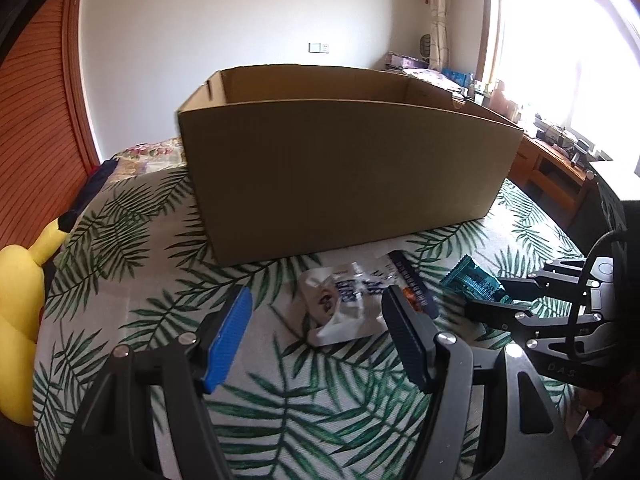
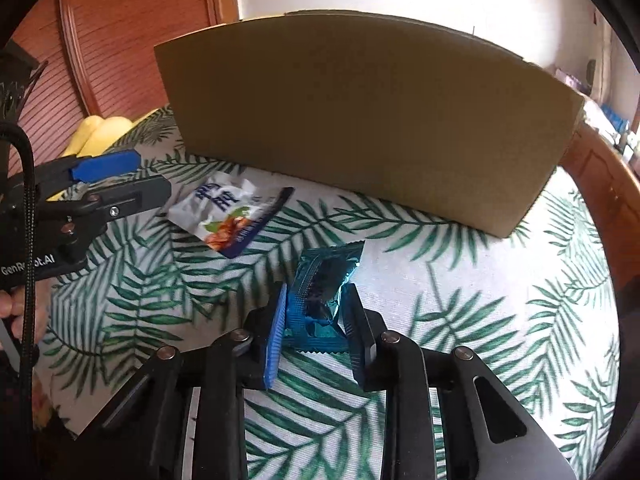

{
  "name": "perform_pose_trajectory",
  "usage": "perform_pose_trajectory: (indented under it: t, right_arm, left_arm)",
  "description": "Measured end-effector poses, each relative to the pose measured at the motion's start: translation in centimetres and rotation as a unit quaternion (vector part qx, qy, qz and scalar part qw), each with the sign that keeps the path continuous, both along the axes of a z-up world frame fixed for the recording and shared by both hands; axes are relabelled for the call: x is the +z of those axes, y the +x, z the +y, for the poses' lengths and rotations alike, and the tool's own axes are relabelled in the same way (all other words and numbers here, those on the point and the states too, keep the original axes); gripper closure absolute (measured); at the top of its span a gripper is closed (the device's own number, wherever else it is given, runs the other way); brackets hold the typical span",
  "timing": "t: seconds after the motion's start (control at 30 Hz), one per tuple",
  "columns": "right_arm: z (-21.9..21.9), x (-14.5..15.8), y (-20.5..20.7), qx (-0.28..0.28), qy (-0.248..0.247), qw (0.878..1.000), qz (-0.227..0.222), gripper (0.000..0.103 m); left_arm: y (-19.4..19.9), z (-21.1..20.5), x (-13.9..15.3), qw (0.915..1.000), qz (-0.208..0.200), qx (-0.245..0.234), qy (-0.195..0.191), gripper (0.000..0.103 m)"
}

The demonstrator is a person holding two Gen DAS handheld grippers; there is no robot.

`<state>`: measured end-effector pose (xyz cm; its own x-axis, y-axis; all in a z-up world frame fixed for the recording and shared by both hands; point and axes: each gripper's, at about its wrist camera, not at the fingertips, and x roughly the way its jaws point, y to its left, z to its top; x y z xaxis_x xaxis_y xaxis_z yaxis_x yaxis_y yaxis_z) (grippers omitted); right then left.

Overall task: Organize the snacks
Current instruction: 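Close left tool on white duck-neck pouch while right tool grasps teal wrapped snack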

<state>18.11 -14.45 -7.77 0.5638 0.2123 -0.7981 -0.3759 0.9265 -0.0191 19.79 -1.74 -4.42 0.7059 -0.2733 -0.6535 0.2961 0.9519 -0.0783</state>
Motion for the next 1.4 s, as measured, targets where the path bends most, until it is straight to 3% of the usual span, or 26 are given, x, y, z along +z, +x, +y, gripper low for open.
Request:
perform_pose_trajectory:
  t: [0.33, 0.77, 0.97, 1.07, 1.4]
  right_arm:
    - [-1.0, -0.3, 0.1, 0.0, -0.011, 1.0, -0.001, 0.076]
    - [-1.1, -0.2, 0.1, 0.001, -0.007, 1.0, 0.0, 0.076]
    - [-0.9, -0.2, 0.1, 0.001, -0.009, 1.0, -0.002, 0.075]
    - [-1.0, -0.3, 0.1, 0.001, -0.008, 1.0, -0.002, 0.075]
    - [-0.9, -0.3, 0.1, 0.002, -0.007, 1.0, -0.002, 0.075]
  left_arm:
    - [2.2, -2.8, -0.2, 0.9995, 0.028, -0.015, -0.006, 0.035]
    - [3.7, -5.2, -1.6, 0.9977, 0.059, -0.013, 0.031, 0.035]
    - [3.9, -5.5, -2.2, 0.9971, 0.057, -0.001, 0.05, 0.028]
    - [4.2, -5.4, -2.8, 0.9955, 0.079, 0.003, 0.052, 0.025]
    - [4.5, -5.8, -3.2, 0.9953, 0.082, 0.001, 0.051, 0.023]
